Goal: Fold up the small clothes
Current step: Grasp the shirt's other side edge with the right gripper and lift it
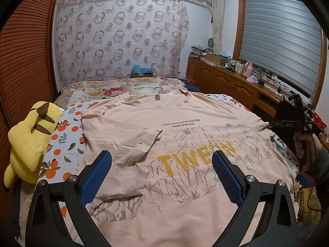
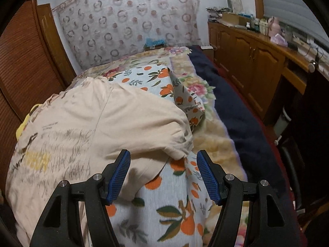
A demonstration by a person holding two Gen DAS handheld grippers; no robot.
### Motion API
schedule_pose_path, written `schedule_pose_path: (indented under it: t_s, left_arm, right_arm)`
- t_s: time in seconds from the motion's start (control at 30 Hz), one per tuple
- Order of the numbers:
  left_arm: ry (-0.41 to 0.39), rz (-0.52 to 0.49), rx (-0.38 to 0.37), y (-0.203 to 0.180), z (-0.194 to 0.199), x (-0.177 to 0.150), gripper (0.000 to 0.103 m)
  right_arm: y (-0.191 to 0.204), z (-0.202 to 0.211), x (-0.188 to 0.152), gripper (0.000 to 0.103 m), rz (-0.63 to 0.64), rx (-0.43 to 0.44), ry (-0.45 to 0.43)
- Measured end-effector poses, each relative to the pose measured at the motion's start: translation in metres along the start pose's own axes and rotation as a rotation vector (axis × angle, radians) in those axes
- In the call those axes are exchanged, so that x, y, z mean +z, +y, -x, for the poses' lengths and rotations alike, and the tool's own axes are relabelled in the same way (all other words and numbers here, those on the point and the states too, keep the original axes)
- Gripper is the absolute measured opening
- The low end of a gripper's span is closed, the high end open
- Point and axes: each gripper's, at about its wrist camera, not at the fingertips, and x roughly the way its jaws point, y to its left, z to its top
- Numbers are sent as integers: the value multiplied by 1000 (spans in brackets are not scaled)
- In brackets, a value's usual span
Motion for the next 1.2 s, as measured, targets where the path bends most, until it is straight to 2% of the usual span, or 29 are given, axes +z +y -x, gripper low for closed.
schedule_pose_path:
  t_s: [0.17, 0.27, 0.3, 0.33, 0.47, 0.53, 0.57, 0.8, 0.97, 1.07, 1.2]
  left_arm:
    - [-1, 5, -4, -2, 0, -2, 98]
    - [1, 7, -7, -6, -1, -5, 98]
    - [3, 7, -8, -6, -1, -5, 98]
    - [5, 8, -7, -7, -1, -6, 98]
    - [11, 14, -8, -8, -2, -9, 98]
    - [12, 14, -6, -6, -3, -9, 98]
    - [12, 14, -3, -6, -3, -9, 98]
    - [18, 19, 4, -1, -4, -11, 98]
    - [24, 29, 2, 0, -6, -12, 98]
    - [30, 24, 8, -1, -6, -12, 98]
    - [24, 22, 11, -1, -3, -11, 98]
  right_arm:
    - [-13, -24, 14, 60, -43, 26, 45]
    - [-13, -31, 16, 49, -34, 18, 71]
    - [-13, -32, 15, 40, -27, 15, 77]
    - [-11, -31, 15, 38, -21, 16, 80]
    - [-6, -25, 15, 24, 19, -40, 57]
    - [-3, -22, 17, 9, 50, -61, 44]
    - [-2, -20, 17, 7, 64, -63, 37]
    - [23, 11, 23, 6, 131, -54, -90]
    - [69, 32, 28, 6, 233, 7, -148]
    - [107, 44, 31, 6, 310, 63, -185]
    - [159, 52, 27, 8, 391, 209, -177]
